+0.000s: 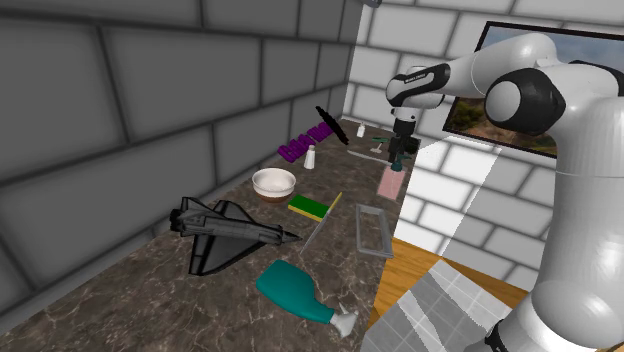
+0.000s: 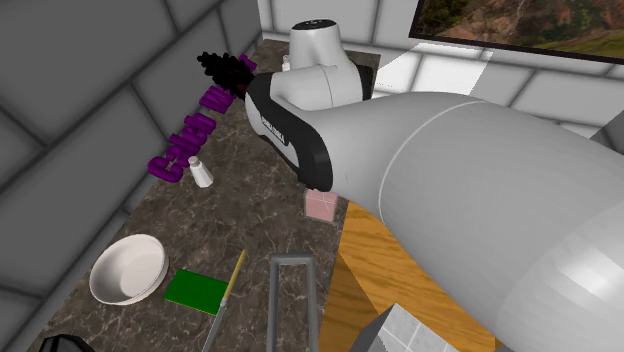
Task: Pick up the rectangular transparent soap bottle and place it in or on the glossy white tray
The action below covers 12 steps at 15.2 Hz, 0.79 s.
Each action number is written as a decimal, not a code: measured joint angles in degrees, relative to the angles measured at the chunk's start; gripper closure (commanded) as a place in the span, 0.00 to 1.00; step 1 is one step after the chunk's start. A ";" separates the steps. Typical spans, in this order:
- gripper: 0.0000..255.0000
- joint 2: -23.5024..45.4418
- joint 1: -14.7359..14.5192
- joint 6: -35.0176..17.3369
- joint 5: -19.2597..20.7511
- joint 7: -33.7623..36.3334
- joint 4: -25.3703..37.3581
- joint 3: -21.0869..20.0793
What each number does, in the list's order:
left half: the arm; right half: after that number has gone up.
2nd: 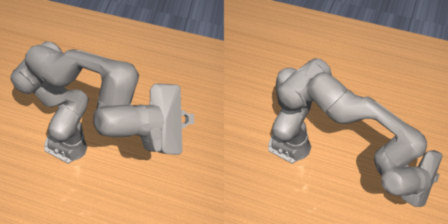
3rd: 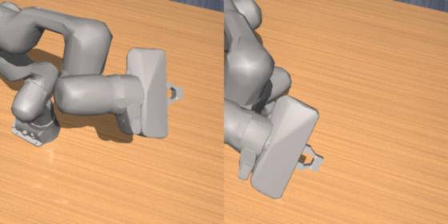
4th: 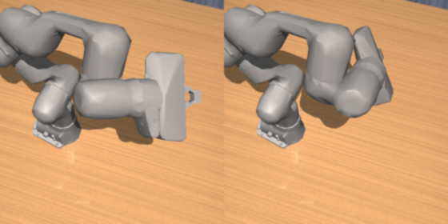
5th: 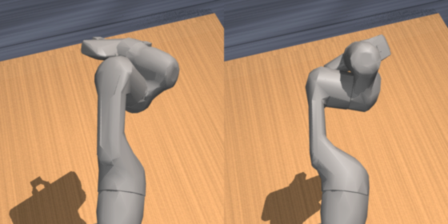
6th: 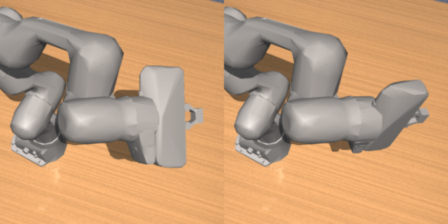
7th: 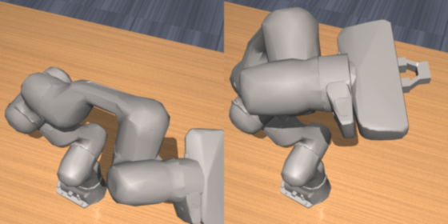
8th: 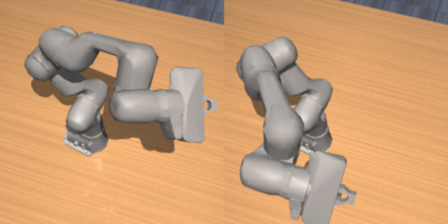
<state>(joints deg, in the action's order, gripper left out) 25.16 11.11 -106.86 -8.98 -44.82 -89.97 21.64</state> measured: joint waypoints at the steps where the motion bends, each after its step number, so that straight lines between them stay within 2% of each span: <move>1: 0.00 -0.03 0.00 -0.08 0.00 -0.02 -0.10 0.01; 5: 0.00 -0.04 0.00 -0.15 0.00 -0.03 -0.18 0.01; 6: 1.00 -0.04 0.00 -0.15 0.00 -0.03 -0.18 0.01; 12: 1.00 -0.07 -0.01 -0.15 0.01 -0.03 -0.16 0.01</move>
<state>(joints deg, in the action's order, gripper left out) 25.09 11.10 -107.01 -8.97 -44.84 -90.13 21.65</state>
